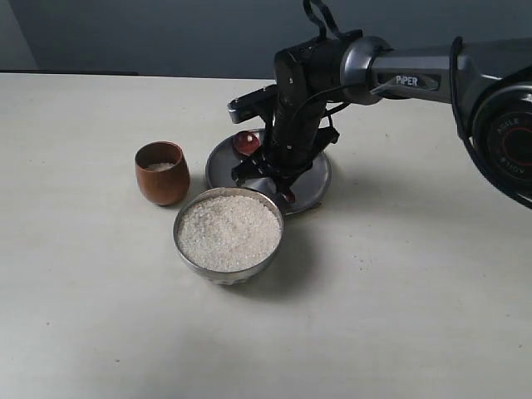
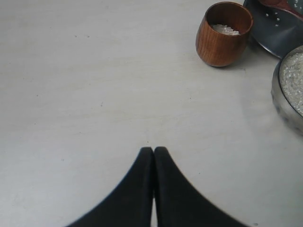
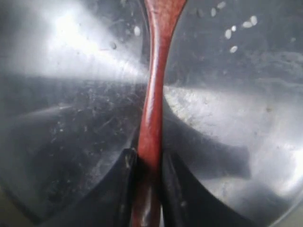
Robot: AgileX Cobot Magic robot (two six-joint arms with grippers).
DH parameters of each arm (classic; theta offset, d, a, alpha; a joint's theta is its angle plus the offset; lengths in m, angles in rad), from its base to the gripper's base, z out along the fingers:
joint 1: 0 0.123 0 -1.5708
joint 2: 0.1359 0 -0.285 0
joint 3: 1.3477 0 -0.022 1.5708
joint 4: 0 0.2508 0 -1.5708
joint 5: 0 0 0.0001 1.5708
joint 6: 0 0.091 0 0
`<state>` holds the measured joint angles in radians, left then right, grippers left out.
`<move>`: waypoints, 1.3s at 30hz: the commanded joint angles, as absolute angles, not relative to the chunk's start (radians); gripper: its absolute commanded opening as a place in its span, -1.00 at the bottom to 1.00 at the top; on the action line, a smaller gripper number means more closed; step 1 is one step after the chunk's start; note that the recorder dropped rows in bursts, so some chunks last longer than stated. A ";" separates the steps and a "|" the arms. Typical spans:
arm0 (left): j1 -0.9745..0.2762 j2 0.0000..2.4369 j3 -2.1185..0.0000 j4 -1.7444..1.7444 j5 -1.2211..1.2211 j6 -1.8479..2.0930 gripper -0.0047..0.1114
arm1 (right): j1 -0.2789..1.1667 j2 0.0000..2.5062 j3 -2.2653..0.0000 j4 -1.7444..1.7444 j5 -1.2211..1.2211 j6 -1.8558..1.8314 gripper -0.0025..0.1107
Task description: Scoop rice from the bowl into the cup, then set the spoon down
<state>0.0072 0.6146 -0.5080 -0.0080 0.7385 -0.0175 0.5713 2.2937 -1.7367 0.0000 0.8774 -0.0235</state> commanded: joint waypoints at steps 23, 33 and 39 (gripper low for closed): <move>0.008 0.606 -0.514 -0.009 0.724 -0.023 -0.91 | 0.566 1.998 -1.741 -0.229 1.015 0.023 -0.76; 0.008 0.606 -0.514 0.000 0.728 -0.023 -0.91 | 0.566 1.532 -1.400 -0.338 0.927 0.106 -0.97; 0.008 0.606 -0.514 0.000 0.728 -0.023 -0.91 | 0.566 1.232 -1.070 -0.440 0.731 0.254 -0.97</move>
<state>0.0072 0.6146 -0.5080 0.0000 0.7345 -0.0175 0.5713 1.3319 -1.1586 -0.3797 0.7992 0.1709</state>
